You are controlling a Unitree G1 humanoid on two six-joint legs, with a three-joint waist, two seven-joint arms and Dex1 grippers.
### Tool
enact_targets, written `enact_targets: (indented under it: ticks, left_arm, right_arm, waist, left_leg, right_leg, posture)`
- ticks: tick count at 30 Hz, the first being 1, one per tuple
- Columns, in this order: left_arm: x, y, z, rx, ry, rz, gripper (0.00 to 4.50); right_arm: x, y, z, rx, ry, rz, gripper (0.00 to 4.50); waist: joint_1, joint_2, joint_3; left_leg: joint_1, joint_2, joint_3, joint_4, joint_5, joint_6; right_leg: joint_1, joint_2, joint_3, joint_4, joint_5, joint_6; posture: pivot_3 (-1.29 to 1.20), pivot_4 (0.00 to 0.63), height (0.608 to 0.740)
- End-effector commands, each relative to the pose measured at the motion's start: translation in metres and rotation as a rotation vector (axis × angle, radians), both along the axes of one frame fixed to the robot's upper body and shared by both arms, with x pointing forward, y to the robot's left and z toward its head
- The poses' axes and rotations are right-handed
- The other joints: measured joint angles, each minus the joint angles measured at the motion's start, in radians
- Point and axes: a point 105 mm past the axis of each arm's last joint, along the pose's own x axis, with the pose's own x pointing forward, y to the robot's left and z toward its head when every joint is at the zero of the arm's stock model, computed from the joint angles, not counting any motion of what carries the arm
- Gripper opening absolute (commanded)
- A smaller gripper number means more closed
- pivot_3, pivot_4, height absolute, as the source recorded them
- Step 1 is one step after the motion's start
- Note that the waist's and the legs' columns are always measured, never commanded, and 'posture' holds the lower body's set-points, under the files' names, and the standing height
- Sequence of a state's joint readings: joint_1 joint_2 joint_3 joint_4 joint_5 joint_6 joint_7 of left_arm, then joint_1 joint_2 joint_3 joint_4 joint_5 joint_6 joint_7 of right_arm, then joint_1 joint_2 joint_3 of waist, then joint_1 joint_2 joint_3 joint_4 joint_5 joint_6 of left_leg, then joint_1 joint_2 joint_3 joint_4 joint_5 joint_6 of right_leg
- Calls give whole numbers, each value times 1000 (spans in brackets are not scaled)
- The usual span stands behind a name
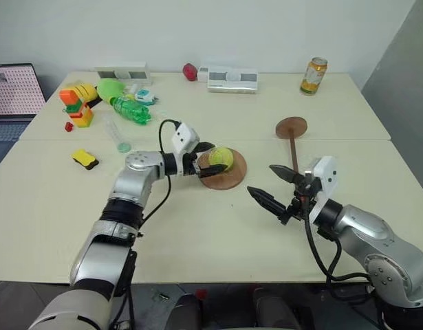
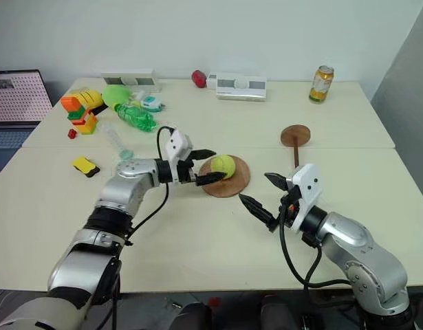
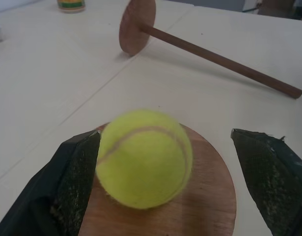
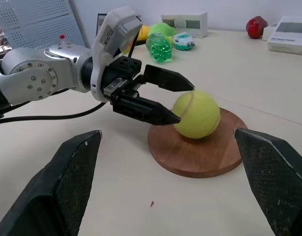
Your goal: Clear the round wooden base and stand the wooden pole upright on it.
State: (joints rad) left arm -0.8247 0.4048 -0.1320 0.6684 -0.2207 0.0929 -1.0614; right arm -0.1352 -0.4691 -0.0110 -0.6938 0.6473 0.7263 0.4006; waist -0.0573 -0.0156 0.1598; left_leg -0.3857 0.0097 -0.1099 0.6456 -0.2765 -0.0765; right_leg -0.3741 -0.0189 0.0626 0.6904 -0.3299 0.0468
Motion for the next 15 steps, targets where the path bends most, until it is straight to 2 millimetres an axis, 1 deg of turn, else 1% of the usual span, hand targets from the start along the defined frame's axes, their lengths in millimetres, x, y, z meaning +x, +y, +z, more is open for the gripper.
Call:
enact_targets:
  ticks: [1,4,8,11,15]
  left_arm:
    - [9,-8,6,9,-47,-9,4453]
    - [16,-13,0,26,-49,14,4453]
    - [19,-16,1,5,-49,5,3717]
    - [19,-17,-1,16,-44,-6,3147]
    - [21,-18,-1,17,-53,4,2738]
  right_arm:
    - [-4,1,12,5,-73,-27,4500]
    - [-4,-2,11,5,-75,-59,4500]
    - [-7,0,11,10,-77,-64,4500]
    - [-8,1,12,6,-81,-67,4500]
    - [-6,1,14,-7,-91,-79,4500]
  waist:
    - [1,0,0]
    - [5,-1,0]
    - [2,-1,1]
    - [0,-1,1]
    - [0,-1,1]
  left_leg:
    - [0,0,0,0,0,0]
    - [0,-1,0,1,0,0]
    - [-1,-1,-1,1,0,0]
    - [-1,-1,-1,1,0,0]
    - [0,-1,-1,1,0,0]
  right_leg:
    - [0,0,0,0,0,0]
    - [1,-1,-1,0,0,0]
    - [0,-1,-1,0,0,0]
    - [0,-1,0,1,0,0]
    - [0,-1,-1,1,0,0]
  posture:
    - [0,150,740]
    - [0,150,740]
    - [0,150,740]
    - [0,150,740]
    - [0,150,740]
